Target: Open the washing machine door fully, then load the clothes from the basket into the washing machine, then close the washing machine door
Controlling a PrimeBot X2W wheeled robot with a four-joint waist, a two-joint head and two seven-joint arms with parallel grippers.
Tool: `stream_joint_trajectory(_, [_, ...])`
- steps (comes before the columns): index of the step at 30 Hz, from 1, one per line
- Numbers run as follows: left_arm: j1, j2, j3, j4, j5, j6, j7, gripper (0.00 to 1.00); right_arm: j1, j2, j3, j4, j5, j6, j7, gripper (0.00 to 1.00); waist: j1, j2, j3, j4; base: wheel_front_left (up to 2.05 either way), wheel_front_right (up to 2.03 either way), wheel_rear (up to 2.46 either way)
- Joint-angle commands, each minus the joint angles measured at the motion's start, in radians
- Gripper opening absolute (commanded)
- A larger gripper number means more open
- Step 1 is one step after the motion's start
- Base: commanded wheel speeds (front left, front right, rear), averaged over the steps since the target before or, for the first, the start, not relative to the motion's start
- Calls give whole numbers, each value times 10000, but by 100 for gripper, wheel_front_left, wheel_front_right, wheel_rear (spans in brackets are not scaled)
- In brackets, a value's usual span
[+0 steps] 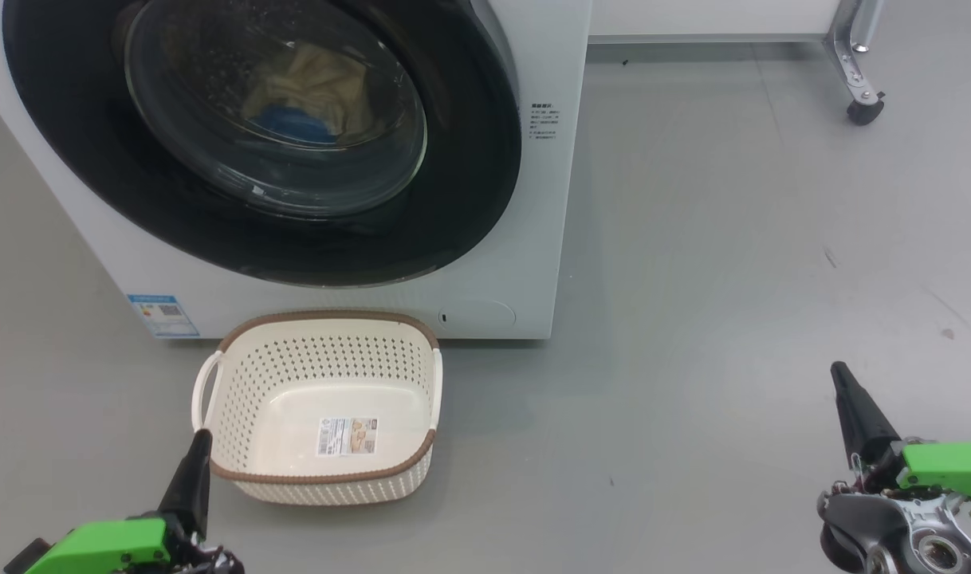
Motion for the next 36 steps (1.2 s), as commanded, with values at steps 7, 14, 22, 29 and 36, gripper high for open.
stream_joint_trajectory(7, [-503,79,401,-278,63,-71,92,0,-545,-78,131,-316,-70,2,102,0,0,0,0,0,0,0,0])
stream_joint_trajectory(14, [-504,74,409,-278,70,-71,98,0,-546,-67,116,-315,-83,2,115,0,0,0,0,0,0,0,0])
stream_joint_trajectory(22, [-505,68,417,-278,76,-71,105,0,-548,-55,99,-314,-97,2,128,0,0,0,0,0,0,0,0])
stream_joint_trajectory(29, [-505,65,423,-277,81,-71,109,0,-549,-47,88,-313,-107,2,137,0,0,0,0,0,0,0,0])
stream_joint_trajectory(36, [-506,61,428,-277,86,-71,114,0,-550,-39,75,-312,-117,2,147,0,0,0,0,0,0,0,0])
